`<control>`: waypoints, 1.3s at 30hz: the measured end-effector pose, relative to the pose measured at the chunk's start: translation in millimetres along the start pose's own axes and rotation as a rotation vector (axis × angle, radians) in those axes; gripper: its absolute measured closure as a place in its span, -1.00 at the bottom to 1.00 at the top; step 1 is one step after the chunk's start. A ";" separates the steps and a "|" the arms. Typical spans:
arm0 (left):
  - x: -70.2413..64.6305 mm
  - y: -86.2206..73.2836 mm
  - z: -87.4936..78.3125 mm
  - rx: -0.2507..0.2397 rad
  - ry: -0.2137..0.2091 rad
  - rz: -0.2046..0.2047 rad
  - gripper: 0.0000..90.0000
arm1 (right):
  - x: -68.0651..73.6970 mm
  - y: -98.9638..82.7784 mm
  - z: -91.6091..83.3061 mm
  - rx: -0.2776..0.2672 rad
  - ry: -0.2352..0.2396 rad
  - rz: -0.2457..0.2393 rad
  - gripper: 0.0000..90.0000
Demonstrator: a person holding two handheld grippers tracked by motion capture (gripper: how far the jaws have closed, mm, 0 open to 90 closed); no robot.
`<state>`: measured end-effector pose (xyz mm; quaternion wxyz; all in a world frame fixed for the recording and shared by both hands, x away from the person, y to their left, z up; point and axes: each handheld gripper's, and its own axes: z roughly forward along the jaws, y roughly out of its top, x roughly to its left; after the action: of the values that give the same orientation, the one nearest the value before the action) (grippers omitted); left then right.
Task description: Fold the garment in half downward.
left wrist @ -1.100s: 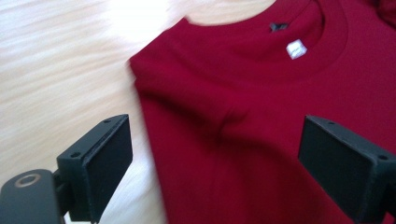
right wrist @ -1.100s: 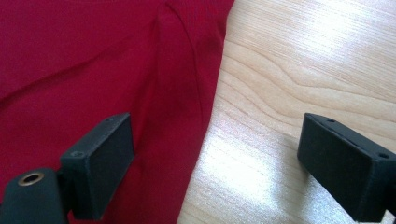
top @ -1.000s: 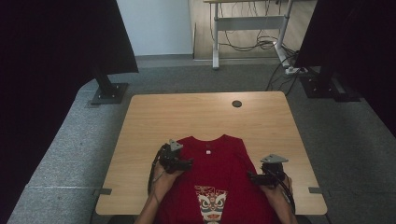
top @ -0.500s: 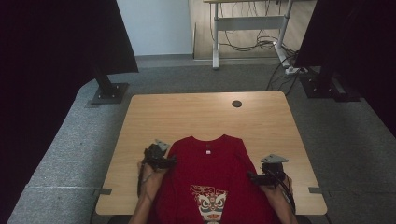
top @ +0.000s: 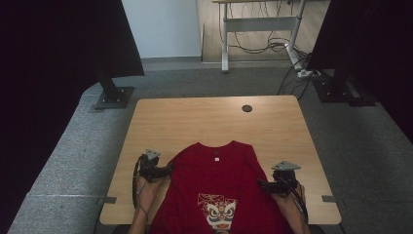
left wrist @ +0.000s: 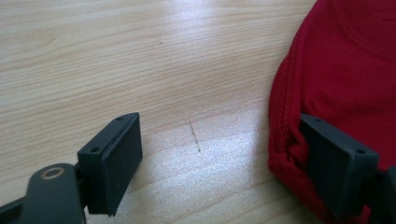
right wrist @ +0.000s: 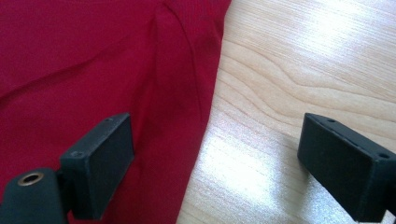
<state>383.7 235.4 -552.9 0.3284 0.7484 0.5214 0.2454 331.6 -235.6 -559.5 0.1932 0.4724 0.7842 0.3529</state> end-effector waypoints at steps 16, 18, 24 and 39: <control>1.5 -0.1 0.4 0.005 -0.014 -0.011 -0.59 | 36.4 47.1 39.8 0.005 0.046 -0.044 -0.87; 1.7 -0.1 0.4 0.006 -0.015 -0.011 -0.59 | 41.2 48.9 45.7 0.020 0.021 -0.064 -0.88; 2.7 -0.5 0.0 0.006 -0.015 -0.012 -0.59 | 25.1 40.7 39.5 0.038 -0.048 -0.034 -0.90; 3.1 -0.6 0.0 0.006 -0.017 -0.012 -0.60 | -53.7 -1.9 -10.4 0.012 -0.107 0.136 -0.86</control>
<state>384.3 238.5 -553.2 0.3319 0.7483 0.5238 0.2356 349.6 -287.1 -555.5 0.2076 0.5437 0.7411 0.3349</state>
